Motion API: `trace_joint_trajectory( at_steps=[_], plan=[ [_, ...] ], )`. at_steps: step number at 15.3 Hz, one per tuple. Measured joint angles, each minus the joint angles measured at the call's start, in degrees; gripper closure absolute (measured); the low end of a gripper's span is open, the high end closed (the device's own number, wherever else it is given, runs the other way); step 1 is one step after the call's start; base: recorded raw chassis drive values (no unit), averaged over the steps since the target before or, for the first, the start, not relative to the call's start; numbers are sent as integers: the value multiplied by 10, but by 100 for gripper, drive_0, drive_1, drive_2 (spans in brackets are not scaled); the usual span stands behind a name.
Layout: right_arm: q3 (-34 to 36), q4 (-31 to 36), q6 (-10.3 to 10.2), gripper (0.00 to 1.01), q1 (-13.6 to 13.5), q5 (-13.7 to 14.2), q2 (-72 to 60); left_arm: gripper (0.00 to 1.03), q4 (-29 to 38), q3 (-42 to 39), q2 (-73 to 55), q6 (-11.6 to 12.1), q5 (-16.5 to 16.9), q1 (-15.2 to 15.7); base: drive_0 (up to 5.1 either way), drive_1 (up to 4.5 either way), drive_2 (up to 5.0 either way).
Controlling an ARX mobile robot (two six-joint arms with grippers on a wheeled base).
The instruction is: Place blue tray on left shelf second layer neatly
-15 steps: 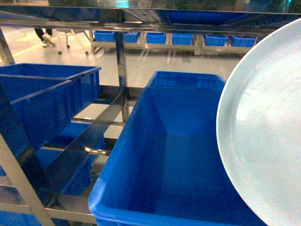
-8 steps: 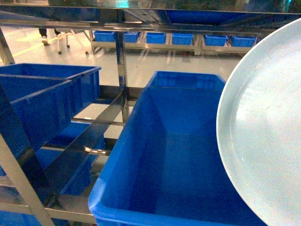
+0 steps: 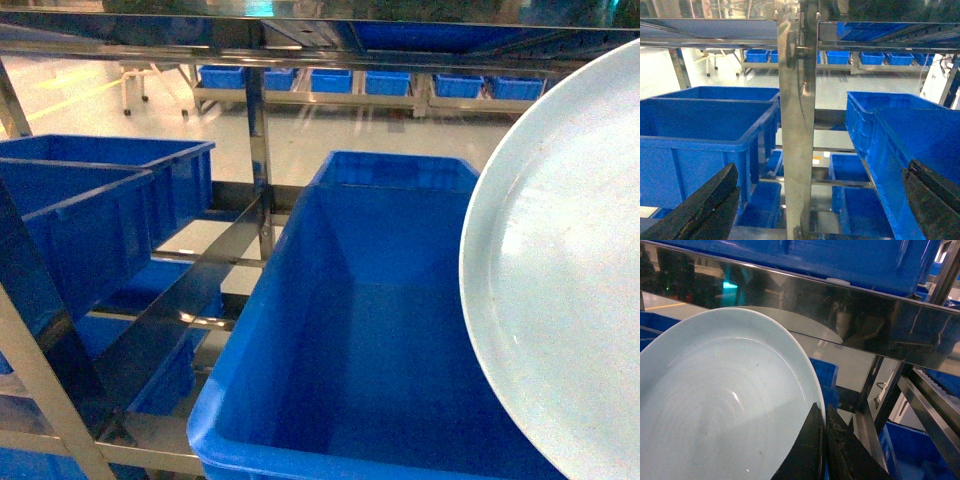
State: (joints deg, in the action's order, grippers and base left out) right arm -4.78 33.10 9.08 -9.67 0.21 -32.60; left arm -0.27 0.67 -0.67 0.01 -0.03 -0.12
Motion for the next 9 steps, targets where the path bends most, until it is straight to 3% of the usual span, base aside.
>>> trace_joint_trajectory(
  at_steps=[9],
  plan=[
    [0, 78, 1, 99, 7, -17, -87, 5, 0, 0, 0, 0, 0, 0, 0, 0, 0]
  ],
)
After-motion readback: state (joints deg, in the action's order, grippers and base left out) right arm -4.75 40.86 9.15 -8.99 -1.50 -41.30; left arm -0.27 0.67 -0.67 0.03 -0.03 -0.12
